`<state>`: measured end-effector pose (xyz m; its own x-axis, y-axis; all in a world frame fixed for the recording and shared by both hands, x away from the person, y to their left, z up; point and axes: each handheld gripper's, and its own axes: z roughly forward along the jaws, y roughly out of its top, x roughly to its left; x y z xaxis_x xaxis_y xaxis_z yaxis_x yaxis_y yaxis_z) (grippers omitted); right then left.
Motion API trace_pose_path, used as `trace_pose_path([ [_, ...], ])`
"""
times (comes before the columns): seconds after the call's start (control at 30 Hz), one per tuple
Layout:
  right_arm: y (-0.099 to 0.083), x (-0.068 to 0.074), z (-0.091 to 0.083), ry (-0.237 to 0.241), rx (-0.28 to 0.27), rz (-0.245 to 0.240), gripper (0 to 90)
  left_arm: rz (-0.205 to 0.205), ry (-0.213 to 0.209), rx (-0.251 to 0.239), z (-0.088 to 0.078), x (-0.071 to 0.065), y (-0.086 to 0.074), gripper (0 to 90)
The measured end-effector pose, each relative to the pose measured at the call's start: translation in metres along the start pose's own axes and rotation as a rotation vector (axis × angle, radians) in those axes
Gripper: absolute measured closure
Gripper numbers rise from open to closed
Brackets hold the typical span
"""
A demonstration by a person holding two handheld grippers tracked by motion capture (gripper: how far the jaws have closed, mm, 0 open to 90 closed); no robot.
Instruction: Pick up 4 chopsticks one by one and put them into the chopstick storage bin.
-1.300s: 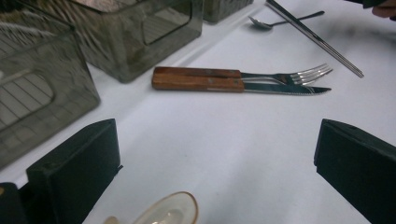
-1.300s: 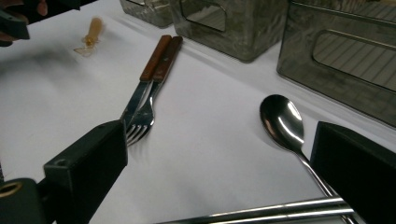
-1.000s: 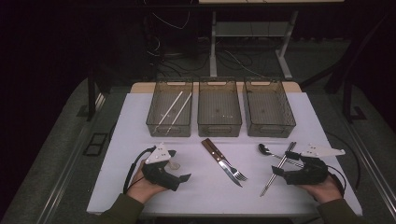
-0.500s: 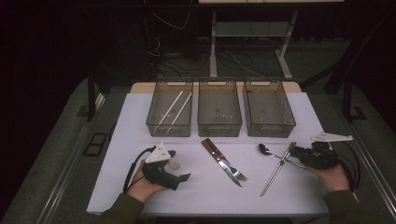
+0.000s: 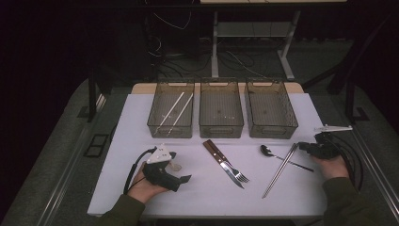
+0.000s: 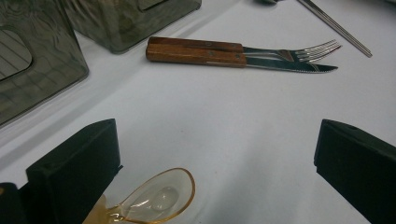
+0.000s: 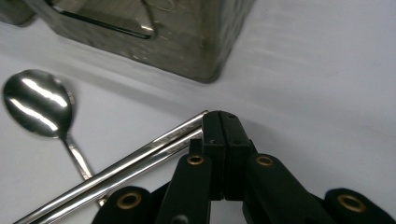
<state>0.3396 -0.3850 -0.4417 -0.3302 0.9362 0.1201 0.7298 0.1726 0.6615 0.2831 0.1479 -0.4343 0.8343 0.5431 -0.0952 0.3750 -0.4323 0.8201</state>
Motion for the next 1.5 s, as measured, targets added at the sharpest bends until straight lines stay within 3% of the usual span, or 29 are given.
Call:
trace_pose_path([
  [0.1,0.001,-0.002,0.003,-0.008,0.006,0.018,90.0,-0.003,-0.004,0.002,0.001,0.000,0.000,0.0],
  [0.3,0.002,0.001,0.010,0.002,0.022,0.001,89.9,-0.003,-0.007,0.007,0.002,-0.001,0.000,0.0],
  [0.67,0.004,0.008,0.012,0.055,0.022,-0.006,90.0,-0.004,-0.011,0.011,0.002,-0.001,0.000,0.0],
  [1.5,0.010,0.031,0.022,0.107,0.038,-0.076,89.9,-0.006,-0.016,0.011,0.003,-0.001,0.000,0.0],
])
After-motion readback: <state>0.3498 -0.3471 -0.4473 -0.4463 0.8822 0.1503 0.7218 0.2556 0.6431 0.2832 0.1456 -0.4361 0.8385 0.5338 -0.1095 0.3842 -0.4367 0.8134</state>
